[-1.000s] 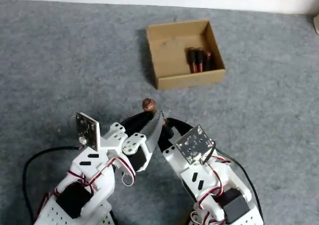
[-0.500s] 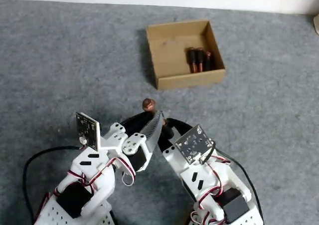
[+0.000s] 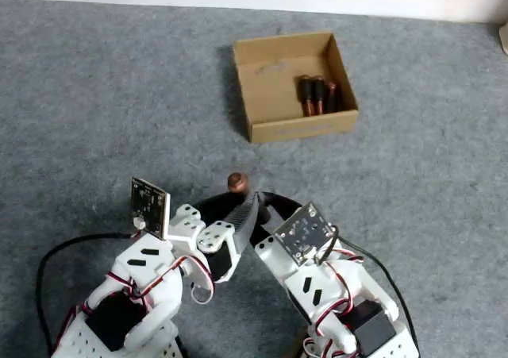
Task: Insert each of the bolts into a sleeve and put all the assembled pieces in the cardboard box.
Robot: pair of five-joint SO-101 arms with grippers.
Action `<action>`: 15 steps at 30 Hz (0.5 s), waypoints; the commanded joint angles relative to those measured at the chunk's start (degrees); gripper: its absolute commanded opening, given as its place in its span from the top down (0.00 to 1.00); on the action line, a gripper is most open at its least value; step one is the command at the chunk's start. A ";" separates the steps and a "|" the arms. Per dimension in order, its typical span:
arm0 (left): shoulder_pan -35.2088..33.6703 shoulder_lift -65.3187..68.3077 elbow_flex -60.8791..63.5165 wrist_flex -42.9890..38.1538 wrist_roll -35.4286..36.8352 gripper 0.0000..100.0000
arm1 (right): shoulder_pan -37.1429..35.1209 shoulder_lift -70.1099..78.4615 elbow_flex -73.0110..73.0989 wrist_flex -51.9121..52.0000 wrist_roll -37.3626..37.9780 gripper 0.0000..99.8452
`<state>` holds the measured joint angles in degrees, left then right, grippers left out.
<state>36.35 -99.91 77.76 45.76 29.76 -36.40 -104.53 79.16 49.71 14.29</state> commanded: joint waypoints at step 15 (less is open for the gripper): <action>-1.10 16.84 -4.70 -2.64 -0.09 0.67 | 1.01 -0.75 -0.40 -0.92 0.26 0.99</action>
<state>35.38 -84.79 74.07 43.12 29.76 -35.78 -104.35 79.96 49.80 14.29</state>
